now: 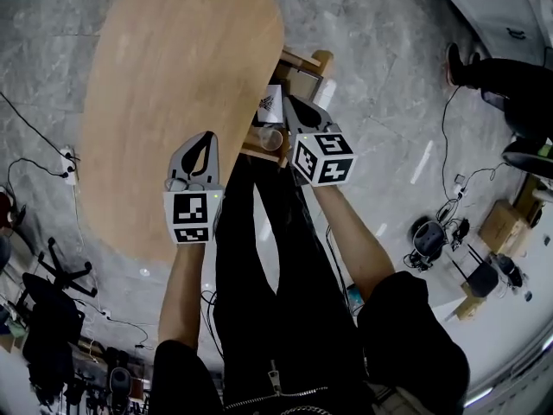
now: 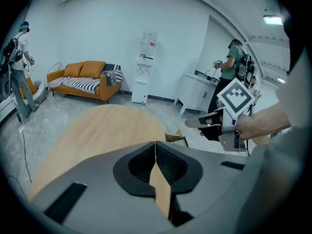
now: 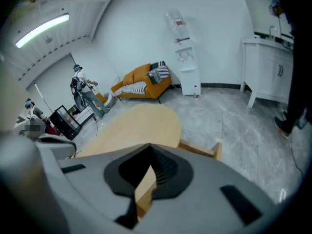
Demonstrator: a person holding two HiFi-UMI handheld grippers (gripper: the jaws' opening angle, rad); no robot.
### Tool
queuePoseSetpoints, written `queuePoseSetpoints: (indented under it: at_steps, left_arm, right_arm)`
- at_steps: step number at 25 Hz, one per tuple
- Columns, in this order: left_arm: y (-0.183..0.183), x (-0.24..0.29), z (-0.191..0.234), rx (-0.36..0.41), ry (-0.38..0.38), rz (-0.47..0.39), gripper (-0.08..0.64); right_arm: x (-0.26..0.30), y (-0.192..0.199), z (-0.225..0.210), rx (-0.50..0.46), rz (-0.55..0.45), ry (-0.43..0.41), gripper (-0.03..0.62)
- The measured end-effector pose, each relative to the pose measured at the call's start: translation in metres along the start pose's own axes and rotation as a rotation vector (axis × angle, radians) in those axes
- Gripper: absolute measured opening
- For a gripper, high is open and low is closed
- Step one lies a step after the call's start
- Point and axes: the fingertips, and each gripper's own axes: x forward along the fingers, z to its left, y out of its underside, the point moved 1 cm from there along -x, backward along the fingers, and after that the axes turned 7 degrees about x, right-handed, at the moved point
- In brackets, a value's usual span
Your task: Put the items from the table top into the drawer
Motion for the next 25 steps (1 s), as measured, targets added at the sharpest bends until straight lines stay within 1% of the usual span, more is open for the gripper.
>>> queuePoseSetpoints:
  at_steps: [2,3,6,7,8,12,16,19,25]
  left_arm:
    - [-0.01,-0.008,0.004,0.001,-0.013,-0.017,0.015]
    - [-0.017,-0.01,0.007,-0.001,-0.021,-0.031,0.015]
    - [-0.041,-0.019,0.016,-0.017,-0.049,-0.083,0.015]
    - [-0.048,-0.023,0.018,-0.026,-0.056,-0.097,0.014]
    - [-0.055,-0.027,0.019,-0.036,-0.063,-0.112,0.015]
    - [-0.085,-0.046,0.016,-0.042,-0.07,-0.16,0.014]
    - [-0.104,-0.063,0.017,-0.052,-0.075,-0.193,0.014]
    - [-0.11,-0.079,0.015,-0.064,-0.078,-0.207,0.015]
    - [-0.106,-0.11,0.022,-0.091,-0.096,-0.214,0.014]
  right_arm:
    - [-0.015,-0.023,0.023,-0.064,-0.072,-0.015,0.009]
    - [-0.023,-0.037,0.035,-0.118,-0.115,-0.017,0.009]
    - [-0.048,-0.076,0.075,-0.328,-0.24,-0.017,0.009]
    - [-0.057,-0.086,0.089,-0.371,-0.269,-0.031,0.009]
    - [-0.065,-0.094,0.102,-0.393,-0.288,-0.048,0.009]
    - [-0.091,-0.114,0.132,-0.405,-0.297,-0.086,0.008]
    - [-0.103,-0.114,0.152,-0.412,-0.28,-0.097,0.008]
    - [-0.119,-0.111,0.164,-0.413,-0.272,-0.091,0.008]
    - [-0.14,-0.112,0.191,-0.379,-0.275,-0.072,0.008]
